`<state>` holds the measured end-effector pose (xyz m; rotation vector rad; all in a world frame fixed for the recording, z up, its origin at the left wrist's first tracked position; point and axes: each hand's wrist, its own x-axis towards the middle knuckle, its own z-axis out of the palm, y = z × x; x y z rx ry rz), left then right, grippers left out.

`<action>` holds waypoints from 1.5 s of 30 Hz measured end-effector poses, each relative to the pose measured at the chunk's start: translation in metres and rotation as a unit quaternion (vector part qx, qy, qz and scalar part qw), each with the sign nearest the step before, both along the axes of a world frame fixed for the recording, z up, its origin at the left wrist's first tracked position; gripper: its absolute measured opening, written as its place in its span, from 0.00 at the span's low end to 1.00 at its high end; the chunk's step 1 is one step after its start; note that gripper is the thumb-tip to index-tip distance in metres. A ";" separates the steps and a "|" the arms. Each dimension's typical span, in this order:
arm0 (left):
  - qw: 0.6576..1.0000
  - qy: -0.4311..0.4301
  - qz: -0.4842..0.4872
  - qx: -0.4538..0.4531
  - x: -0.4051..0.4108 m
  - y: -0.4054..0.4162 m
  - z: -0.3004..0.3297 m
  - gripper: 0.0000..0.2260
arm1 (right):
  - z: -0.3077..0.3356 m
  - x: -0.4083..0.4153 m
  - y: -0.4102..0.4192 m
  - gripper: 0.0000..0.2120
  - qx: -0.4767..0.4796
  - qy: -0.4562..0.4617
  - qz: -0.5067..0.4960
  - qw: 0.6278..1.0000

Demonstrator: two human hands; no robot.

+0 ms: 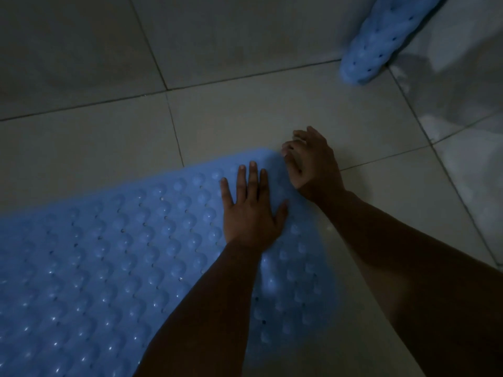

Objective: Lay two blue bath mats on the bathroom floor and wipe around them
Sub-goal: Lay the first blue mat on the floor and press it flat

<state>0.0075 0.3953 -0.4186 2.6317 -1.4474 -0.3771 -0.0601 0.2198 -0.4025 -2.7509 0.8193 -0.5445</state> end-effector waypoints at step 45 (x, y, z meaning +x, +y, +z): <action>0.994 0.029 0.040 -0.098 0.020 0.044 0.040 0.24 | 0.040 0.008 0.071 0.32 0.174 0.065 -0.041 0.982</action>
